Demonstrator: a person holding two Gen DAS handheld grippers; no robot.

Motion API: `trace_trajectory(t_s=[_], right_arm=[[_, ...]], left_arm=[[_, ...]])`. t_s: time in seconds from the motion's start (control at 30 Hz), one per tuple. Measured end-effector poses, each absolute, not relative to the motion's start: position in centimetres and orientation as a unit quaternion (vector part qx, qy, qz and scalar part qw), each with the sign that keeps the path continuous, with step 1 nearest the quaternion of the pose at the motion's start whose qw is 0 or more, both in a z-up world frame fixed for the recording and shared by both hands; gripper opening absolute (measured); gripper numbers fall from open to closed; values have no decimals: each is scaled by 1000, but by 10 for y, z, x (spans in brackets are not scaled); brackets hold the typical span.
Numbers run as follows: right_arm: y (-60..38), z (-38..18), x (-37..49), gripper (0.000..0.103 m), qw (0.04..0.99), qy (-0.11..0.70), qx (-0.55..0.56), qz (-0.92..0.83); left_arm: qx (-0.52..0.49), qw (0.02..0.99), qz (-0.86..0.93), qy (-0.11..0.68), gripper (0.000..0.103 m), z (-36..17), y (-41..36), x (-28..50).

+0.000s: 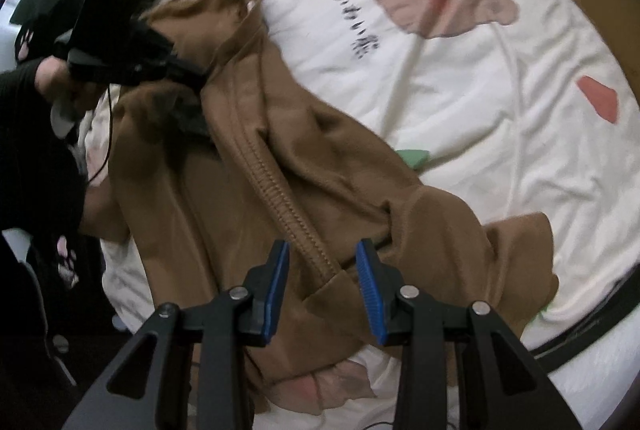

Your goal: Fold clothes

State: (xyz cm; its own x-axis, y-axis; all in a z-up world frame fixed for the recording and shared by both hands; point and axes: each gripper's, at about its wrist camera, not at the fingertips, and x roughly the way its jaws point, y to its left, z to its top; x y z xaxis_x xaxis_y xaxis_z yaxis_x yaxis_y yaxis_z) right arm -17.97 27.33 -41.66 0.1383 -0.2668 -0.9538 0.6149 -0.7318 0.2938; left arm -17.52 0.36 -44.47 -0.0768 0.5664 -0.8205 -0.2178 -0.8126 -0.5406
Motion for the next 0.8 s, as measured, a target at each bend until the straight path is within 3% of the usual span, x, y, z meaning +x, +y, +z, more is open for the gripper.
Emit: trace_trajectory(t_s=[0.43,0.5,0.57,0.8], right_arm=[[254,-425,-179,28,401,196,677,-585],[255,-429,-180,24,403,193,681,-580],[258,-435,-178,13,404,185,691,-570],[270,-434,-178,9,396,141,691,-588]], left_arm=[[-624,272,720,-135,0,-446,5,-177],[-624,273,720,-133,0,-446,6,-178],[-624,274,720,-133,0,-446,6,-178],[-622,274,721,-134,0,-446,6,-178]])
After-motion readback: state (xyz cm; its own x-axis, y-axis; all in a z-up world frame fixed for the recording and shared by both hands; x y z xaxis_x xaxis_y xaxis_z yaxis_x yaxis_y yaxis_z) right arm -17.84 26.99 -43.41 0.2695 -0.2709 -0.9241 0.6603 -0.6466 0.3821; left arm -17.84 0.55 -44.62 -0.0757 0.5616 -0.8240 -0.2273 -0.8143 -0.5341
